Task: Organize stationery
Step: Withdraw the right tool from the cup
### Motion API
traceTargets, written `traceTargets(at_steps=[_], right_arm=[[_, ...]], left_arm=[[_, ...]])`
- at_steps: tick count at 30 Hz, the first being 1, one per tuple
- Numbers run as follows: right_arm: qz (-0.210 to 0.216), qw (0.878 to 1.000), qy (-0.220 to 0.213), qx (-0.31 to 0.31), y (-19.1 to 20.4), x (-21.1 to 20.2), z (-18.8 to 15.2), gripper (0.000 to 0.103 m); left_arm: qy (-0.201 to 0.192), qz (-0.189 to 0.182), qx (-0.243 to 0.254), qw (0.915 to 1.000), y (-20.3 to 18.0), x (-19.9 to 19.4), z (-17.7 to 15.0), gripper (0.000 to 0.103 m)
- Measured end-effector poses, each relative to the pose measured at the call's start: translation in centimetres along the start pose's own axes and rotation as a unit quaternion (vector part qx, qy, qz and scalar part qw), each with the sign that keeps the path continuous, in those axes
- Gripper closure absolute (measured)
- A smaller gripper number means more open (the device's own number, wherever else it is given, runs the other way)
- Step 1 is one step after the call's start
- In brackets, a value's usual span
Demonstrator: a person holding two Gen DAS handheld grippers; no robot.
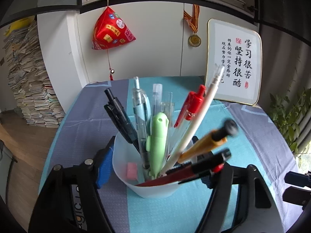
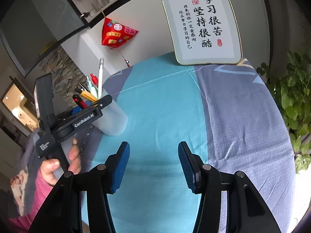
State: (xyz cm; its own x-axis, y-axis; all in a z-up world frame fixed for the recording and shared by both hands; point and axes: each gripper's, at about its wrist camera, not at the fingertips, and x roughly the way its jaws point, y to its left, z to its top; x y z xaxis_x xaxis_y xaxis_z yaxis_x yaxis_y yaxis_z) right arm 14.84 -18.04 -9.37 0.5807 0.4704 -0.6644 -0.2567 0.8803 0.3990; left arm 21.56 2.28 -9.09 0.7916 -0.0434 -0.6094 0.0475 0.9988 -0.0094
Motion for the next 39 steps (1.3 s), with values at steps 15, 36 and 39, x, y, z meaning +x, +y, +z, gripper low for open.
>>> traceTargets(at_steps=[15, 36, 39], right_arm=[[0.009, 1.0, -0.014, 0.012, -1.5, 0.0, 0.2, 0.051], [-0.029, 0.999, -0.026, 0.036, -4.0, -0.2, 0.7, 0.051], [-0.03, 0.999, -0.03, 0.033, -3.5, -0.6, 0.7, 0.051]], left_arm=[[-0.012, -0.014, 0.03, 0.9994, -3.6, 0.0, 1.3, 0.035], [0.006, -0.037, 0.066, 0.9971, -10.2, 3.0, 2.8, 0.024], [0.006, -0.026, 0.077, 0.9966, -10.2, 2.3, 2.4, 0.005]])
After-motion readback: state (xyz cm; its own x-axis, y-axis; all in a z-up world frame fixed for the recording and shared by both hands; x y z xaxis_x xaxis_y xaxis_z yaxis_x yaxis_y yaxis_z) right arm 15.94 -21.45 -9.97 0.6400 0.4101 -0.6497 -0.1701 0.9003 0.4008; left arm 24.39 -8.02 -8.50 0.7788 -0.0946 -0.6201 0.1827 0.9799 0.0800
